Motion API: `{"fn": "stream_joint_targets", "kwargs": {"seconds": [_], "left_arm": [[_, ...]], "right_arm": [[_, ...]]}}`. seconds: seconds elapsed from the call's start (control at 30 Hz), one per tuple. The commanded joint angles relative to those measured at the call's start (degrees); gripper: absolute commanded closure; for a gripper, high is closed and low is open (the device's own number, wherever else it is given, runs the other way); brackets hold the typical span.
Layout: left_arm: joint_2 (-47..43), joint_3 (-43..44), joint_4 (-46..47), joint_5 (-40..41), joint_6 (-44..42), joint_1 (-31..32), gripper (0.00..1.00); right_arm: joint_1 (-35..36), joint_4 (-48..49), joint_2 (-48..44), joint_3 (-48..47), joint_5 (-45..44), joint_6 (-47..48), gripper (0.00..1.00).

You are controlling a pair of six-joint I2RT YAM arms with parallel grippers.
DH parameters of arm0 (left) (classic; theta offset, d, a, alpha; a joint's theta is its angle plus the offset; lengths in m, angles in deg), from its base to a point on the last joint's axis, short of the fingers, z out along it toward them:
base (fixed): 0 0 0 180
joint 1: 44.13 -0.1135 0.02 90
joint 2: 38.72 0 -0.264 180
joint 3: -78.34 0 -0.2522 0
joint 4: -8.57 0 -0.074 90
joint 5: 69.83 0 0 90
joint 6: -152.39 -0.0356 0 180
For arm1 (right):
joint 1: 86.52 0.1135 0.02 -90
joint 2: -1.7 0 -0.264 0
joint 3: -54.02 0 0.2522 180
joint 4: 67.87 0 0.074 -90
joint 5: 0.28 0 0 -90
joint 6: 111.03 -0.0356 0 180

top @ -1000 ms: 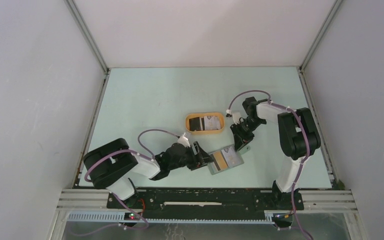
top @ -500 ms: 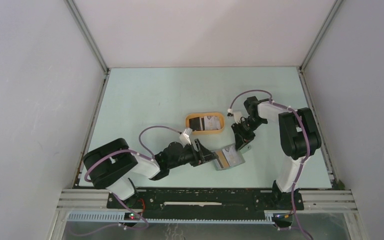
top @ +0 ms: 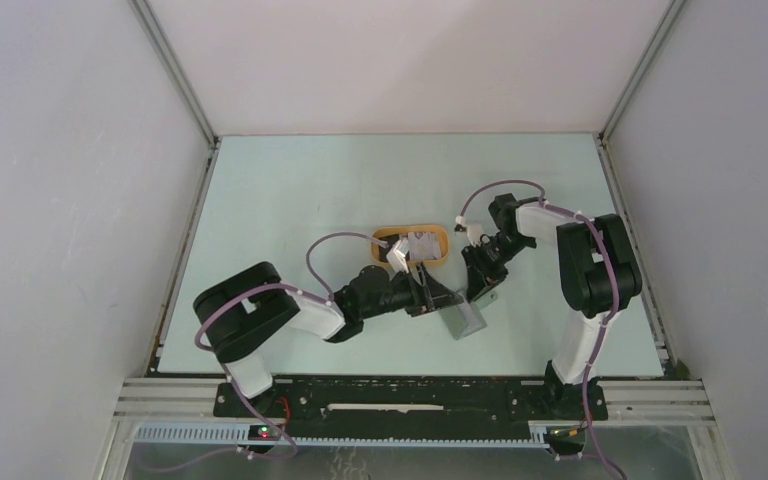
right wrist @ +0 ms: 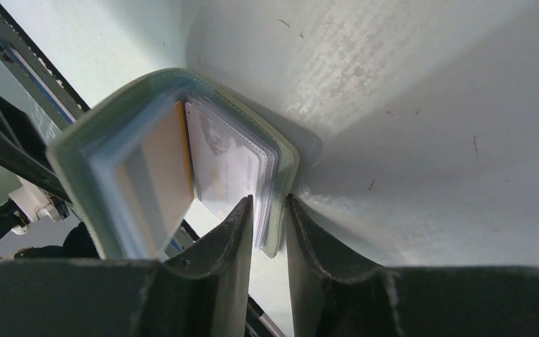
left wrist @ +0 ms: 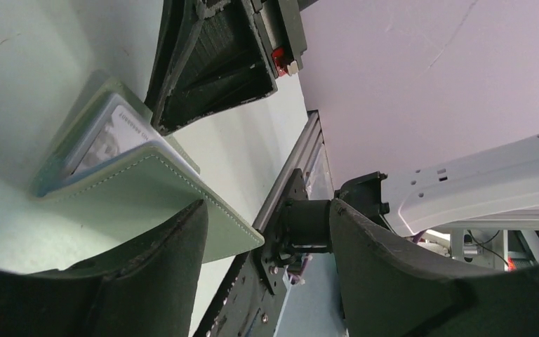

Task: Put the credit cards into the card holder
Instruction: Close the card holder at the center of the board.

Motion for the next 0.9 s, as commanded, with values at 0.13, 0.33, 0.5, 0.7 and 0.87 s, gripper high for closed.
{"fn": "stream_joint_targets", "kwargs": {"seconds": [0.13, 0.33, 0.5, 0.7, 0.87], "left_arm": [[6.6, 7.5, -2.2, -5.2, -1.8, -0.7, 0.31], [9.4, 11.1, -5.8, -6.9, -2.5, -1.6, 0.31], [9.0, 12.7, -9.5, -7.3, -4.4, -2.3, 0.33], [8.0, 14.2, -15.9, -7.1, -7.3, -3.5, 0.51], [8.6, 16.7, -22.2, -7.3, -10.1, -4.2, 0.69]], "right_arm": [[-3.2, -1.2, -2.6, -2.3, 3.7, -0.3, 0.68], [-6.0, 0.0, -7.7, -2.3, 2.7, 0.5, 0.67], [-8.4, 0.5, -12.3, -1.7, 3.7, 2.0, 0.67], [-12.2, 1.6, -19.0, -0.9, 7.7, 4.1, 0.67], [-13.3, 7.9, -31.6, 2.8, 12.2, 6.2, 0.66]]}}
